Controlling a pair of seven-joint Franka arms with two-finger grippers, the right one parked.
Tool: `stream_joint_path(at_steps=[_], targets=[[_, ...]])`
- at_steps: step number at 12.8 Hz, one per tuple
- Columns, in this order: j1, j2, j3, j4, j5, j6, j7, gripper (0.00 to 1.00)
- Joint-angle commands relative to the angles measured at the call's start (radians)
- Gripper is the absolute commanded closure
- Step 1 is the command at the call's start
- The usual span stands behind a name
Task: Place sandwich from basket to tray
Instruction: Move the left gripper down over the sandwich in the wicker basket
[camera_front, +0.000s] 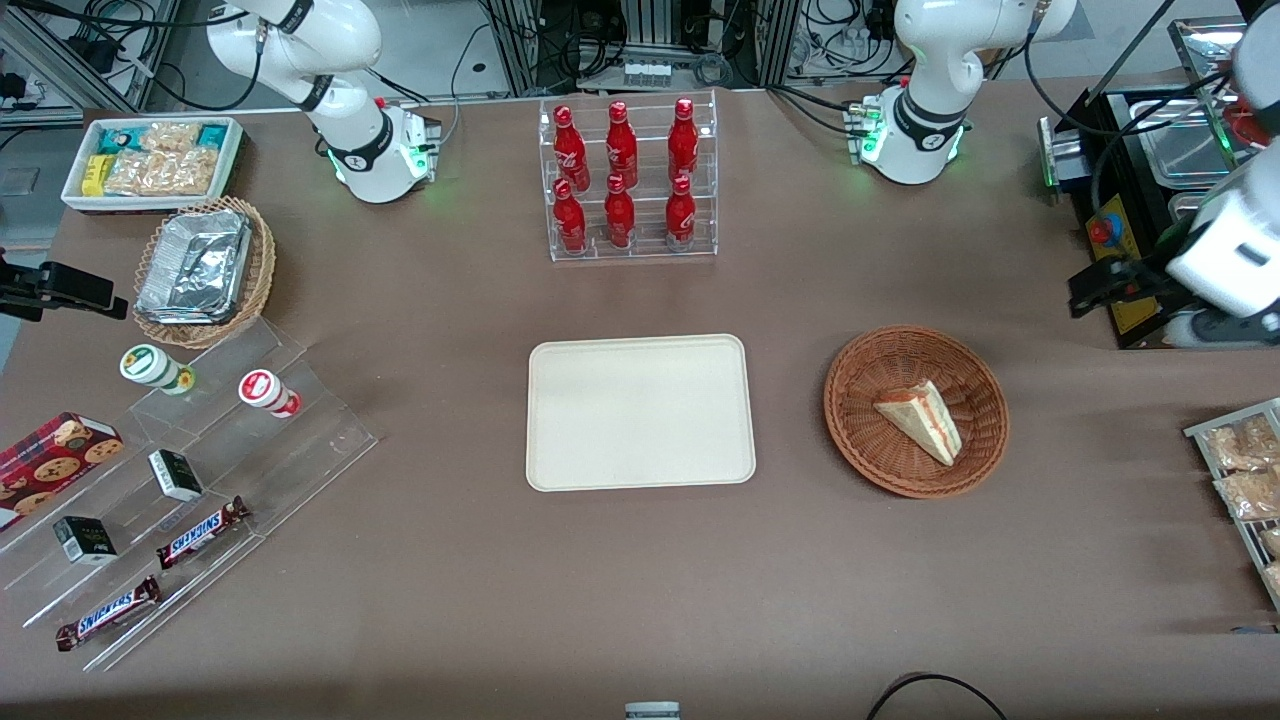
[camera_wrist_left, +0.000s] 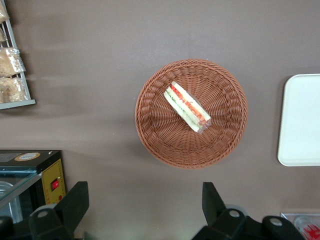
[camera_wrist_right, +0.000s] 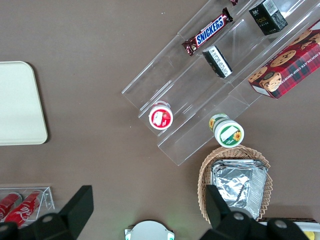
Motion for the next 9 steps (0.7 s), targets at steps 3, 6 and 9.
stream_joint_path(at_steps=[3,6,9], targets=[[0.005,-0.054,-0.034,-0.273,0.020,0.286,-0.233,0.00],[0.005,-0.076,-0.051,-0.477,0.020,0.546,-0.529,0.00],[0.005,-0.057,-0.109,-0.583,0.020,0.730,-0.809,0.00]])
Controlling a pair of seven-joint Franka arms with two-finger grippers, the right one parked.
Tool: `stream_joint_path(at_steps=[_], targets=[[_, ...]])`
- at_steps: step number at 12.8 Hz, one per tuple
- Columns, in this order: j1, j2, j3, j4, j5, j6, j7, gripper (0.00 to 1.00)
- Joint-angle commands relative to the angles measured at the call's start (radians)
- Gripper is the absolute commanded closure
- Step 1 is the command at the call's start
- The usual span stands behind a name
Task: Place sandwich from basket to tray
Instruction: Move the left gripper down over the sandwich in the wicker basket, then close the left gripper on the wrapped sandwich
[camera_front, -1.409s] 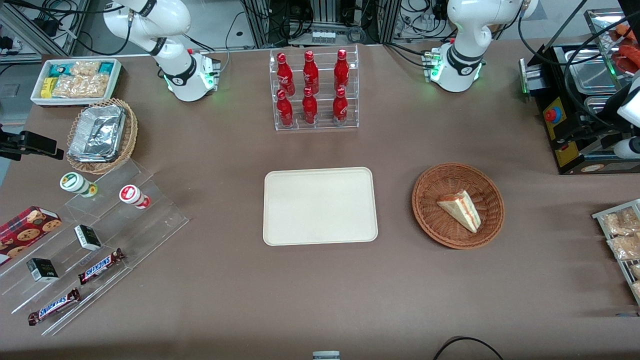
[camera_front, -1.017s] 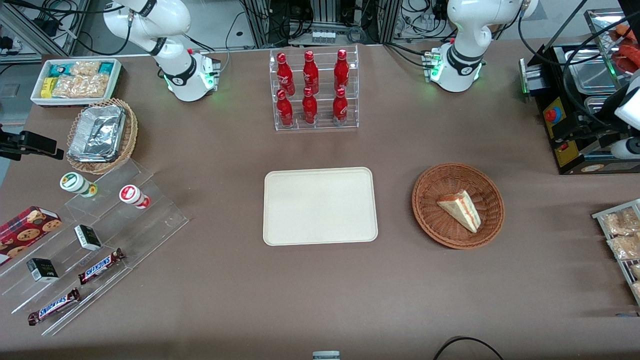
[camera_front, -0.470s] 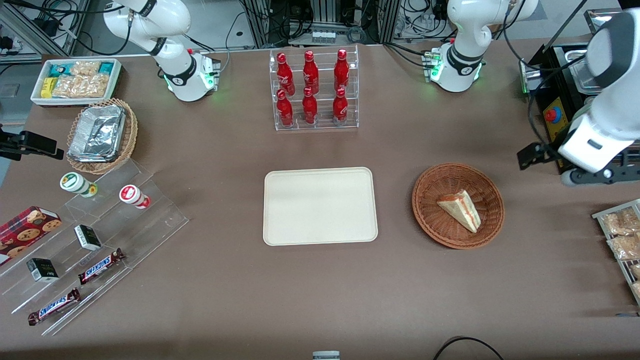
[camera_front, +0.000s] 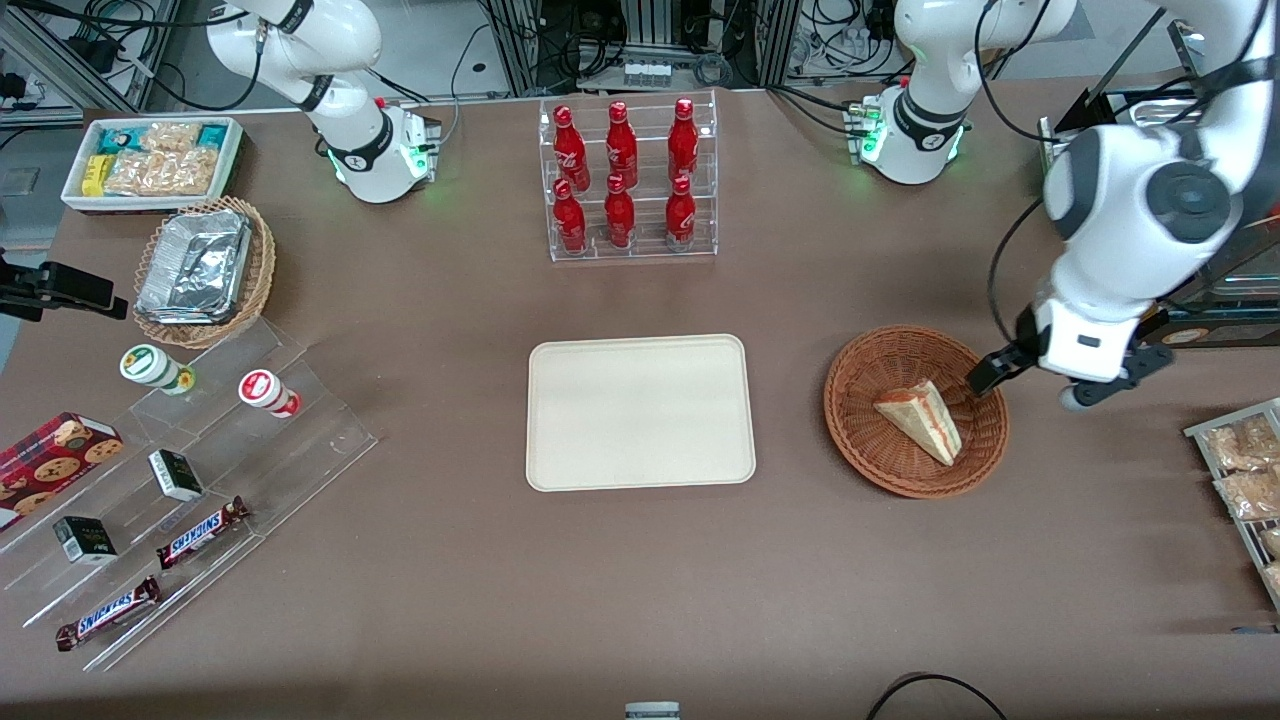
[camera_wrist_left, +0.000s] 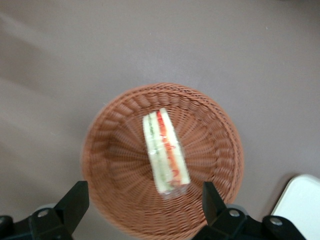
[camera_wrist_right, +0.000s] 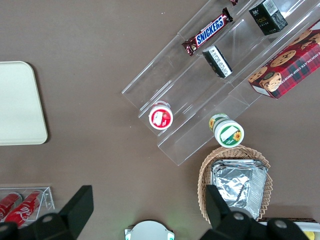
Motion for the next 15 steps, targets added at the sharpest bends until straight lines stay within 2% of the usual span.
stream_joint_path(at_steps=[1,5,14,15], targets=[[0.006,-0.021,-0.048,-0.091,0.014,0.104,-0.203,0.00],[0.006,0.031,-0.057,-0.182,0.014,0.258,-0.218,0.00],[0.006,0.194,-0.055,-0.191,0.017,0.443,-0.238,0.00],[0.007,0.206,-0.055,-0.189,0.018,0.456,-0.235,0.08]])
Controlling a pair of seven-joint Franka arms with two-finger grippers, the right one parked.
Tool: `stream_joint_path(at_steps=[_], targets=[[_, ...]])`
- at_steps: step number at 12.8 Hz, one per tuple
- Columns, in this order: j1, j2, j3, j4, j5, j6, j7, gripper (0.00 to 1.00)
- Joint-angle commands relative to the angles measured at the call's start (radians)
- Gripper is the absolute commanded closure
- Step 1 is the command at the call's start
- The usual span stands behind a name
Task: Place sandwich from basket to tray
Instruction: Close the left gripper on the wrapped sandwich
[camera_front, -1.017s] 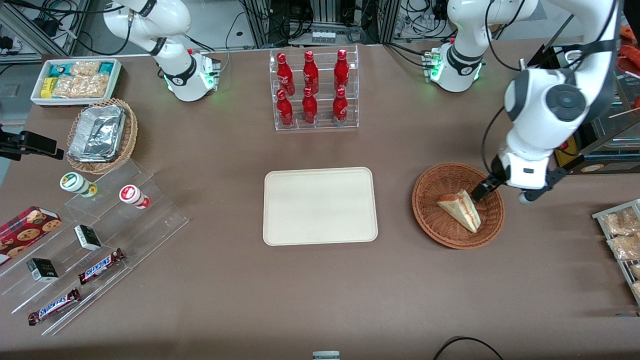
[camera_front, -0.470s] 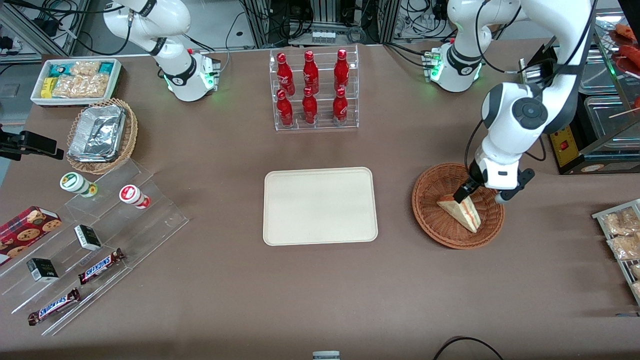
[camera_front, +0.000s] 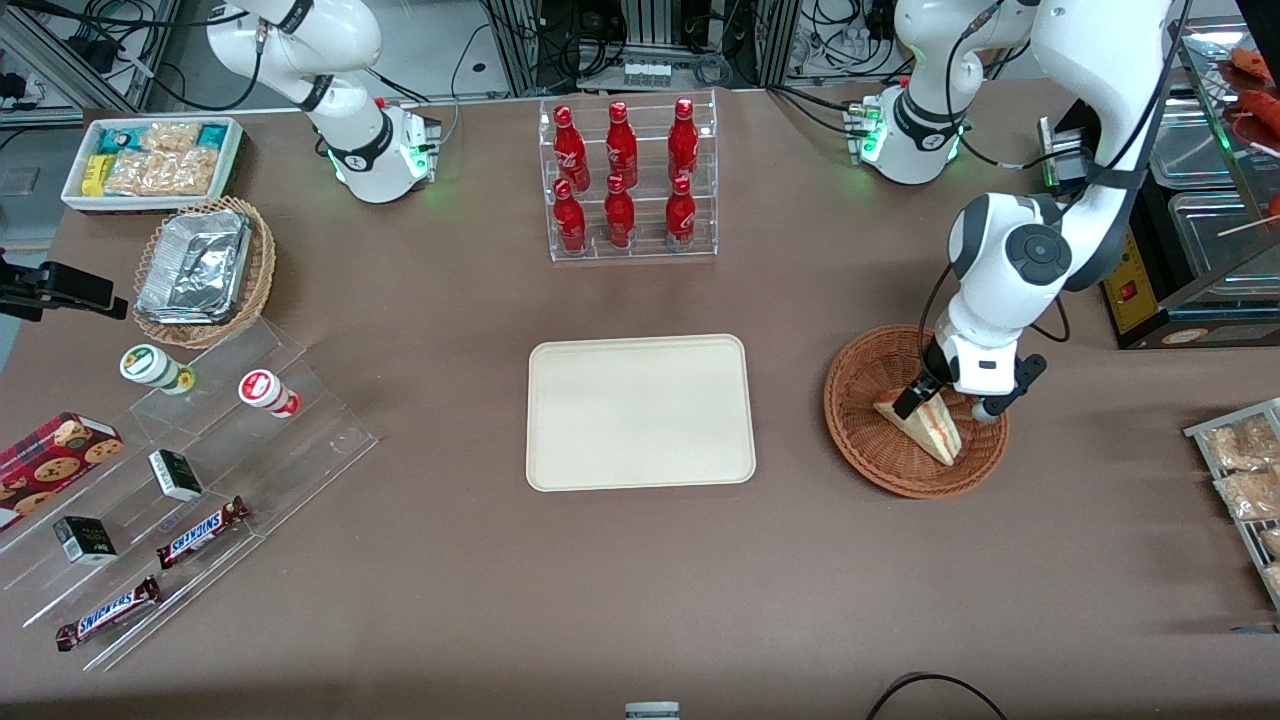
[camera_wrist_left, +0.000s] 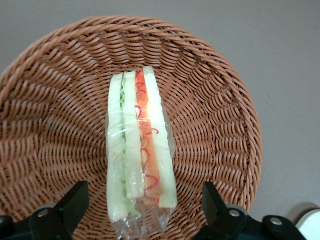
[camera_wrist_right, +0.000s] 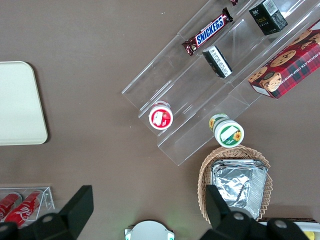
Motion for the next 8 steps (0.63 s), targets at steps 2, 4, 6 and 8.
stream_joint_path(at_steps=[2,4,6,8], targets=[[0.014,0.027,-0.002,0.006,0.018,0.038,-0.019,0.77],[0.014,0.028,-0.001,0.006,0.050,0.036,-0.017,1.00],[0.017,0.007,0.002,0.007,0.087,0.010,-0.016,1.00],[0.015,-0.083,-0.001,0.041,0.130,-0.156,-0.016,1.00]])
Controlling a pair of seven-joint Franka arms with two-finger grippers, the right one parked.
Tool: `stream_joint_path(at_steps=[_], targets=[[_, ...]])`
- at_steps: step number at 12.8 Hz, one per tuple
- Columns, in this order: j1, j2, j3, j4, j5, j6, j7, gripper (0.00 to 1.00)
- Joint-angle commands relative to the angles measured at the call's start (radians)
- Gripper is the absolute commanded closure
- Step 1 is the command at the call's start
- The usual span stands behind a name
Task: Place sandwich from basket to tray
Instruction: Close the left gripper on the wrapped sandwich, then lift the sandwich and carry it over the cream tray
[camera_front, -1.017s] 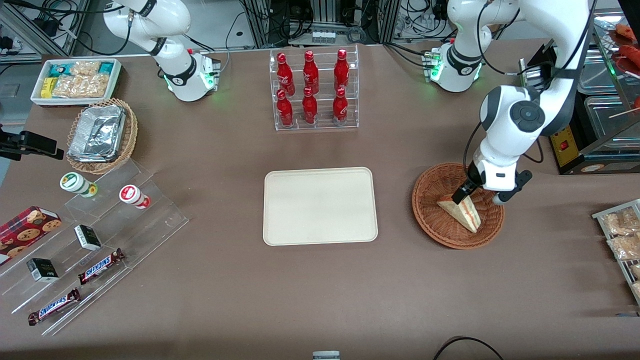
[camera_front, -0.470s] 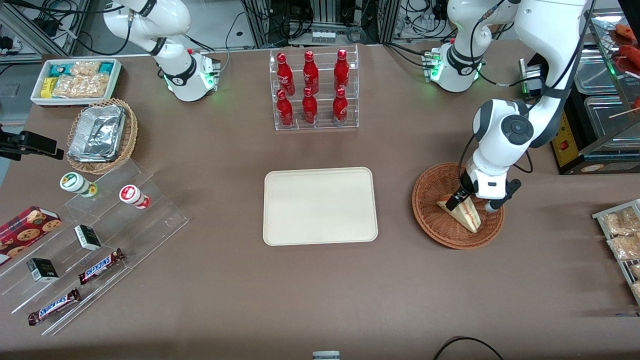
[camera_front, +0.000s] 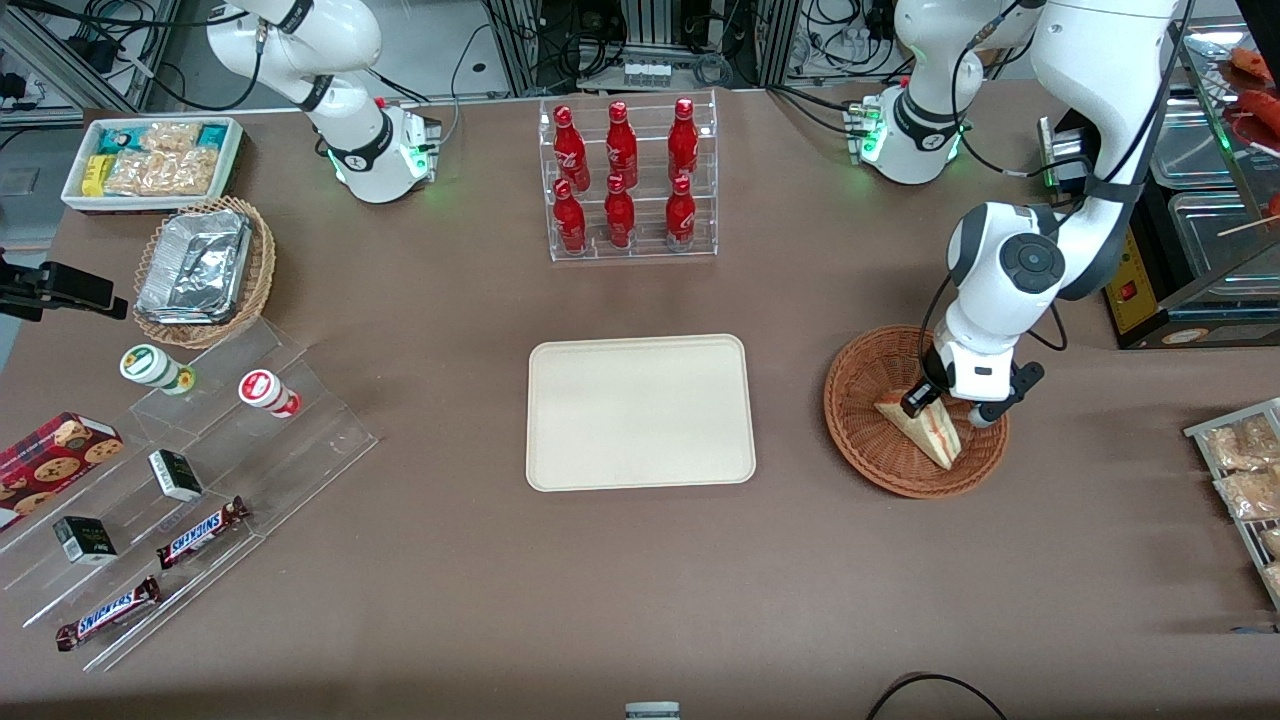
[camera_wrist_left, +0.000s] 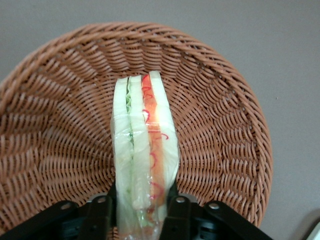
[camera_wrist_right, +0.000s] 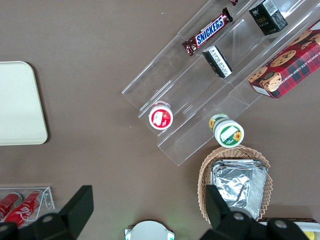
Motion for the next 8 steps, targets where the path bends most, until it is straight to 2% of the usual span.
stream_joint_path(at_steps=[1,2,5,8], targets=[[0.007,-0.135,-0.013,0.067,0.086,-0.249,-0.014,1.00],[0.000,-0.151,-0.023,0.133,0.089,-0.366,-0.008,1.00],[0.002,-0.123,-0.172,0.377,0.080,-0.653,-0.027,1.00],[0.002,-0.097,-0.315,0.459,0.031,-0.700,-0.027,1.00]])
